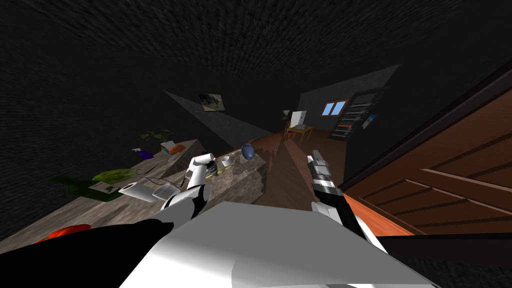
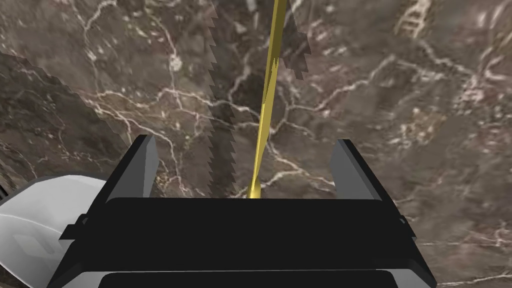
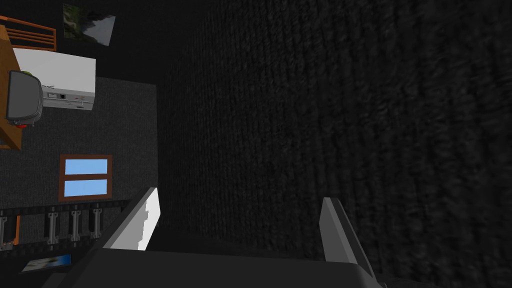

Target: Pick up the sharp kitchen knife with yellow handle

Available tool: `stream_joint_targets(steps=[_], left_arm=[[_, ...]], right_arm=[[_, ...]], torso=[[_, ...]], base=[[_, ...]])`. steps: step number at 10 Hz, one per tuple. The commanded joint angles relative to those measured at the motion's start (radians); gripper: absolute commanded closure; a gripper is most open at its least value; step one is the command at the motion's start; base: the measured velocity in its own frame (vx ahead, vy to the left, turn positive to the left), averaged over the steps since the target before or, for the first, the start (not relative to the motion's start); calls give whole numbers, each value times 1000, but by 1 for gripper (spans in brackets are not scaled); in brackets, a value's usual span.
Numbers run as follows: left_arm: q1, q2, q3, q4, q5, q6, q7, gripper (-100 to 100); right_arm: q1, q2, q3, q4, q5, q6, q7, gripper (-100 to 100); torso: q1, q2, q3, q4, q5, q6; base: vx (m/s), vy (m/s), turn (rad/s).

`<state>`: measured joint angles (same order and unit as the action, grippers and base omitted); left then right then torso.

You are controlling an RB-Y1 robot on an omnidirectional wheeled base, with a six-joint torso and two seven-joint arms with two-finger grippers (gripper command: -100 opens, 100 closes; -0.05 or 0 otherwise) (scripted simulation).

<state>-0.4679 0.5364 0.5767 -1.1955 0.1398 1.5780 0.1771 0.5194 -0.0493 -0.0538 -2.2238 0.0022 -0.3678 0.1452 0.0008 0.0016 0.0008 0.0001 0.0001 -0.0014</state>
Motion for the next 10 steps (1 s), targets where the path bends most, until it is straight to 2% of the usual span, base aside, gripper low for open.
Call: stream_joint_targets(steps=[1, 3, 6, 7, 8, 9, 10], left_arm=[[-17, 9, -4, 31, 11, 24, 0, -100], [-39, 24, -9, 78, 29, 59, -2, -100], [-61, 48, -7, 116, 50, 103, -11, -100], [-56, 42, -8, 108, 45, 90, -9, -100], [-57, 43, -8, 109, 45, 94, -9, 0], [-49, 33, -13, 126, 45, 65, -9, -100], [-46, 28, -16, 135, 44, 51, -8, -100]], right_arm=[[0, 0, 0, 0, 0, 0, 0, 0], [0, 0, 0, 0, 0, 0, 0, 0], [0, 0, 0, 0, 0, 0, 0, 0], [0, 0, 0, 0, 0, 0, 0, 0], [0, 0, 0, 0, 0, 0, 0, 0], [0, 0, 0, 0, 0, 0, 0, 0], [0, 0, 0, 0, 0, 0, 0, 0]], torso=[[0, 0, 0, 0, 0, 0], [0, 0, 0, 0, 0, 0], [1, 1, 1, 0, 0, 0], [1, 1, 1, 0, 0, 0], [0, 1, 0, 0, 0, 0], [0, 0, 0, 0, 0, 0], [-1, 0, 0, 0, 0, 0]], base=[[-8, 10, -30], [-11, 13, -40], [-21, 25, -74], [-11, 12, -24], [0, 0, 0], [0, 0, 0], [3, -4, 12]])
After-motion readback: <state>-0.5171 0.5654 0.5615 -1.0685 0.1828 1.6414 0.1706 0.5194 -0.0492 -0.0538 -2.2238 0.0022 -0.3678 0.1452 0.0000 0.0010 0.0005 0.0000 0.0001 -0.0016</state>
